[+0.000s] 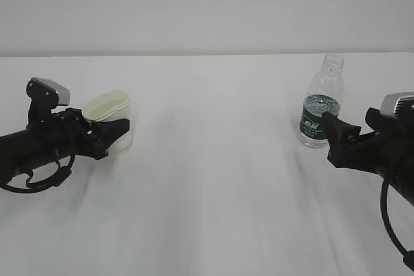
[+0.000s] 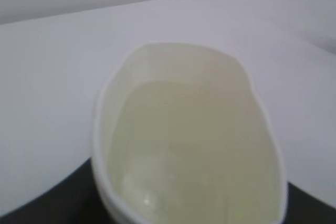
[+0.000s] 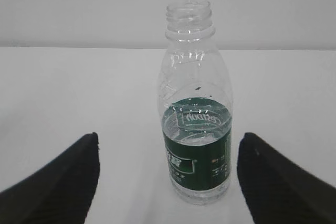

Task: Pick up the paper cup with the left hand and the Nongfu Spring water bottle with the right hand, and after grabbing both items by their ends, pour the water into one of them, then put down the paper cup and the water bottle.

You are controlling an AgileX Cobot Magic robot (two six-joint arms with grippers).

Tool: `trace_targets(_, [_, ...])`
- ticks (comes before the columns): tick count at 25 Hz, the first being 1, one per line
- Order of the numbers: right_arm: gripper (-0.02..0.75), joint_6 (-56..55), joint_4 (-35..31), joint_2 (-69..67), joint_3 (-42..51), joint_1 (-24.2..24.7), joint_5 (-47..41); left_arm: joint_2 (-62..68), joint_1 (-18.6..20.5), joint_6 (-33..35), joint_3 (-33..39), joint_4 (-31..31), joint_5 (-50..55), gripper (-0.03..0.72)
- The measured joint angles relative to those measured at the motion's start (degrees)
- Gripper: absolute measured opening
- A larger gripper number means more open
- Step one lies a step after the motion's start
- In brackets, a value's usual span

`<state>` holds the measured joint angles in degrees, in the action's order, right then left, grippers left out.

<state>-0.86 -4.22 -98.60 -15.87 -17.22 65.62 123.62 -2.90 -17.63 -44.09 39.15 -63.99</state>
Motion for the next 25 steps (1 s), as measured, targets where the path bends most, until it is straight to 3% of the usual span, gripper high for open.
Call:
trace_targets(5, [0.61,-0.21,0.0,0.0,0.0,0.0,0.0,0.0,0.0,3.14,2.24,-1.94,0.0,0.418])
trace_targets(25, [0.596,-0.93,0.41,0.0,0.0,0.0,0.0,0.26,0.0,3.6,3.77,-2.96,-0.08,0.417])
